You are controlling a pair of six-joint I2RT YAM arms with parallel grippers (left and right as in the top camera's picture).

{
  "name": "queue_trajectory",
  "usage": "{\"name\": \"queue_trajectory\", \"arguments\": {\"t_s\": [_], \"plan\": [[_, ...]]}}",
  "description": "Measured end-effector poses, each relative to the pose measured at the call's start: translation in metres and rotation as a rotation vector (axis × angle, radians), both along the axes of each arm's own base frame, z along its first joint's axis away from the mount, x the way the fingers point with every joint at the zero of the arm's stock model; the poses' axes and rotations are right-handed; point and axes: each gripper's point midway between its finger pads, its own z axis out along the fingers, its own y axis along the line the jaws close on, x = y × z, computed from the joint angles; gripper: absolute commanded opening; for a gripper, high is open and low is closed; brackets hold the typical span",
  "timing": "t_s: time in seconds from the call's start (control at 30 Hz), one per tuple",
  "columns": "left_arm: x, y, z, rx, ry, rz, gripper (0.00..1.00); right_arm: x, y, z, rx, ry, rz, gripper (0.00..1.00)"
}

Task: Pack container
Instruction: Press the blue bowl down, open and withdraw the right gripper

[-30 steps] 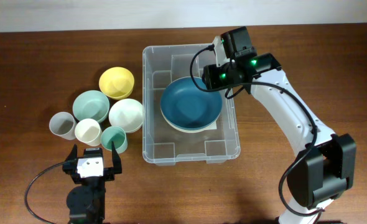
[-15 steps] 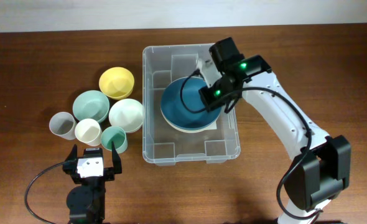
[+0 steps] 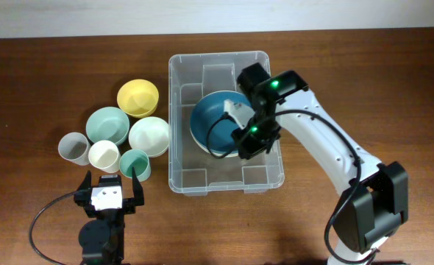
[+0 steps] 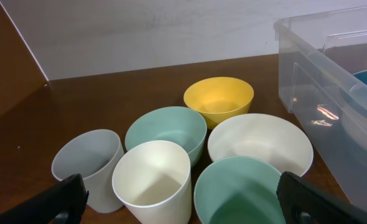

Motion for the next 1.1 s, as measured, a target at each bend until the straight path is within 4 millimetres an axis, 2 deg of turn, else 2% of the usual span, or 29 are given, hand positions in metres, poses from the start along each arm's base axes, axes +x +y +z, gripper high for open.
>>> {"name": "queue_trajectory", "arguments": {"t_s": [0.27,0.63,0.8,0.97,1.1], "plan": [[0.0,0.0,0.0,0.0,0.0,0.0,0.99,-0.017,0.025,-0.007,-0.005,0.008,0.087,0.04],[0.0,0.0,0.0,0.0,0.0,0.0,0.99,-0.012,0.023,-0.055,-0.101,0.083,0.097,0.04],[0.0,0.0,0.0,0.0,0.0,0.0,0.99,0.01,0.025,-0.068,-0.114,0.001,0.085,0.04],[0.0,0.0,0.0,0.0,0.0,0.0,1.0,0.04,0.029,-0.07,-0.086,-0.087,0.005,0.04],[0.0,0.0,0.0,0.0,0.0,0.0,0.99,0.06,0.015,-0.069,-0.075,-0.106,-0.087,0.04]]}}
